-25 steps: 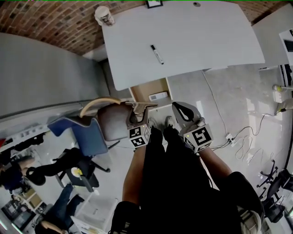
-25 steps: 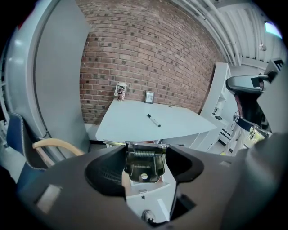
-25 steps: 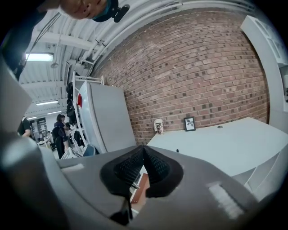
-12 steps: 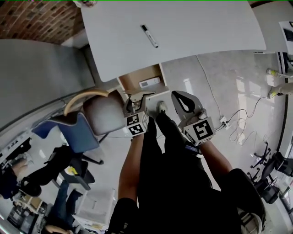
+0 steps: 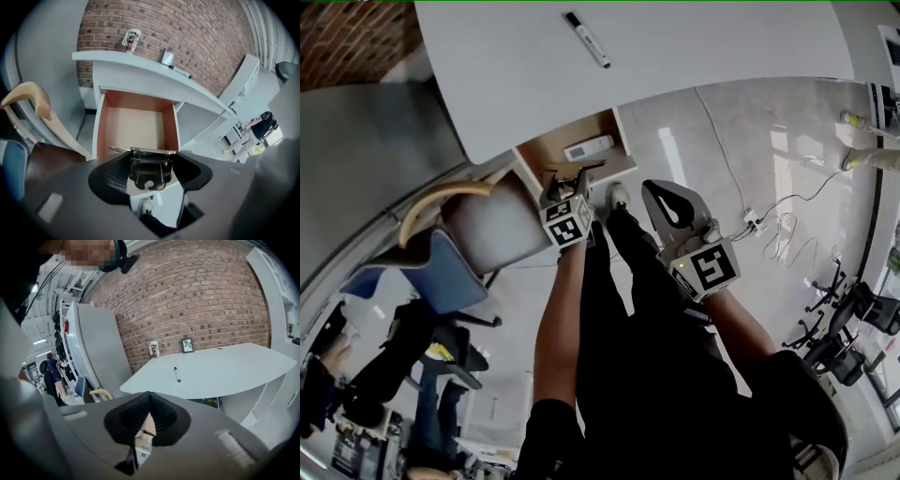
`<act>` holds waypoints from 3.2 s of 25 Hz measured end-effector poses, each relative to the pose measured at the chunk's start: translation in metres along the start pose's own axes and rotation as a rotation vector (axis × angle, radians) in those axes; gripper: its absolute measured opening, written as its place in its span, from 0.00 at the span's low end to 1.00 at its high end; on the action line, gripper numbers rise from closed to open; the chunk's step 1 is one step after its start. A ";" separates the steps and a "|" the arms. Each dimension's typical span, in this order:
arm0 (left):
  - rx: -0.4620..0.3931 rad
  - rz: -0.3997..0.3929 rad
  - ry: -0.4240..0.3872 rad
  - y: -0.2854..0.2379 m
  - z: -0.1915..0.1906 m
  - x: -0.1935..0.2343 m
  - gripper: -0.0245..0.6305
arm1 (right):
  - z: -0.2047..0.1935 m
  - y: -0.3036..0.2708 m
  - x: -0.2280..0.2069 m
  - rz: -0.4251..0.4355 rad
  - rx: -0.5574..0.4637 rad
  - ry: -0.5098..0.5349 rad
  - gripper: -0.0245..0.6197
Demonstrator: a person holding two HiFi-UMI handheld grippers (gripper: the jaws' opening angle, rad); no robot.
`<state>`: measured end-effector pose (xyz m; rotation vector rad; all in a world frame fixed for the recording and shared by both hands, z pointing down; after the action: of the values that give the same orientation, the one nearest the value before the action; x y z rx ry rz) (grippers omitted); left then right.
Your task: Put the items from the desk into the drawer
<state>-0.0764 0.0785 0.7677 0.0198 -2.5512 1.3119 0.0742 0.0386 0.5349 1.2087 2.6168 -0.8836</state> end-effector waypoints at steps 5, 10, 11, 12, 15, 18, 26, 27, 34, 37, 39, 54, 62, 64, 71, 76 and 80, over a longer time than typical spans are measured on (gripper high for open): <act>0.088 -0.002 -0.005 -0.041 -0.018 0.003 0.49 | -0.019 -0.006 -0.010 -0.017 0.023 -0.033 0.05; 0.183 0.007 -0.012 -0.075 -0.036 0.009 0.49 | -0.036 -0.014 -0.023 -0.043 0.044 -0.049 0.05; 0.202 0.005 -0.008 -0.081 -0.041 0.010 0.49 | -0.042 -0.016 -0.028 -0.060 0.060 -0.044 0.05; 0.216 0.002 -0.007 -0.086 -0.044 0.010 0.49 | -0.049 -0.018 -0.034 -0.081 0.076 -0.036 0.05; 0.245 -0.014 -0.023 -0.099 -0.047 0.009 0.49 | -0.071 -0.029 -0.051 -0.140 0.128 -0.046 0.05; 0.273 -0.024 -0.034 -0.109 -0.049 0.008 0.49 | -0.092 -0.039 -0.065 -0.173 0.168 -0.110 0.05; 0.349 -0.023 -0.047 -0.131 -0.058 0.011 0.49 | -0.111 -0.052 -0.075 -0.186 0.206 -0.179 0.05; 0.358 -0.025 -0.047 -0.132 -0.061 0.013 0.49 | -0.112 -0.053 -0.074 -0.186 0.211 -0.181 0.05; 0.498 -0.025 -0.045 -0.136 -0.089 0.016 0.49 | -0.121 -0.053 -0.077 -0.194 0.228 -0.197 0.05; 0.509 -0.008 -0.064 -0.139 -0.090 0.016 0.50 | -0.123 -0.053 -0.078 -0.197 0.229 -0.210 0.05; 0.503 0.004 -0.094 -0.141 -0.088 0.016 0.50 | -0.125 -0.052 -0.077 -0.198 0.229 -0.213 0.05; 0.502 0.010 -0.070 -0.122 -0.089 0.023 0.52 | -0.128 -0.038 -0.070 -0.200 0.211 -0.216 0.05; 0.268 -0.069 0.009 -0.071 -0.055 0.011 0.42 | -0.105 -0.026 -0.055 -0.182 0.163 -0.192 0.05; 0.231 -0.087 0.013 -0.044 -0.051 0.006 0.37 | -0.095 -0.018 -0.050 -0.178 0.148 -0.184 0.05; -0.020 -0.133 0.024 0.043 -0.008 -0.012 0.07 | -0.067 0.000 -0.035 -0.169 0.088 -0.150 0.05; -0.197 -0.181 -0.016 0.106 0.034 -0.035 0.06 | -0.047 0.019 -0.023 -0.167 0.058 -0.119 0.05; -0.296 -0.203 -0.079 0.160 0.067 -0.053 0.06 | -0.021 0.039 -0.010 -0.160 0.011 -0.077 0.05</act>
<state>-0.0623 0.1134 0.5901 0.2693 -2.6997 0.8691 0.1119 0.0631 0.5380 0.9573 2.6789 -0.9519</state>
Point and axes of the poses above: the fingertips, and each gripper's own axes: y backward along the fingers, x to its left, z out of its top, the point moved 3 cm from there along y, backward along the fingers, and after that the axes turned 8 degrees about -y, right-handed, at the moved point
